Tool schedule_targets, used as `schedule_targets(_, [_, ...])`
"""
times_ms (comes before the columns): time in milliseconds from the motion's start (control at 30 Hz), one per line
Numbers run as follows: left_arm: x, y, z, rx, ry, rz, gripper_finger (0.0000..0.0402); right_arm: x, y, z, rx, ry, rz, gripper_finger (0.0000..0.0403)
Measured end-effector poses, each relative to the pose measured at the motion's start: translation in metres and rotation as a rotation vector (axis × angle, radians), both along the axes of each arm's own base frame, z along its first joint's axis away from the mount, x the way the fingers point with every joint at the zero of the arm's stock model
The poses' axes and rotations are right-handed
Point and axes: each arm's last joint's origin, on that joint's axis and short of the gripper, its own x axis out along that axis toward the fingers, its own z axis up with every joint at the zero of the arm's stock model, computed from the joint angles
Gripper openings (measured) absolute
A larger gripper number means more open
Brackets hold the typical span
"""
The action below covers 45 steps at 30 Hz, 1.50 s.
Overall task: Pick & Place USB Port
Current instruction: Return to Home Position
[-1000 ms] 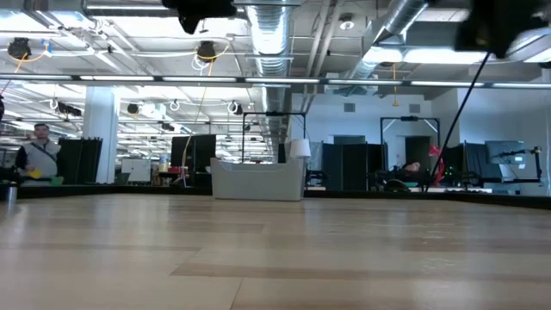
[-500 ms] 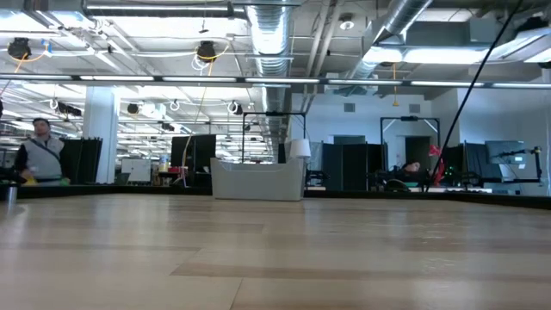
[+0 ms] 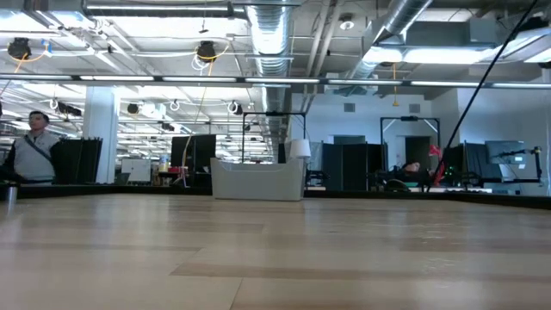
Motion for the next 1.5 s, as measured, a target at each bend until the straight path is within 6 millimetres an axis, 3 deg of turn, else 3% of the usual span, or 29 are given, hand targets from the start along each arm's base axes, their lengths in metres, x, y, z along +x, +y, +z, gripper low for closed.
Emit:
schedule_targets(300, [-0.001, -0.003, 0.000, 0.025, -0.006, -0.029, 0.0084, -0.002, -0.007, -0.028, -0.004, -0.202, 0.272, 0.0098])
schedule_targets(633, [-0.001, -0.003, 0.000, 0.015, -0.004, -0.029, 0.0081, -0.017, -0.024, -0.036, 0.141, -0.280, 0.128, 0.0098])
schedule_targets(933, [-0.001, -0.003, 0.000, 0.012, -0.005, -0.028, 0.0081, -0.017, -0.029, -0.035, 0.122, -0.291, 0.119, 0.0098])
schedule_targets(1067, [-0.017, 0.004, 0.004, 0.013, -0.048, 0.027, 0.0082, -0.028, -0.039, -0.031, 0.147, -0.308, 0.140, 0.0098])
schedule_targets(1200, [-0.044, 0.009, 0.004, 0.010, -0.086, -0.019, 0.0082, -0.039, -0.044, -0.031, 0.165, -0.383, 0.282, 0.0098])
schedule_targets(1500, [-0.081, 0.017, -0.008, 0.020, -0.184, -0.066, 0.0082, -0.072, -0.067, -0.059, 0.195, -0.523, 0.280, 0.0098])
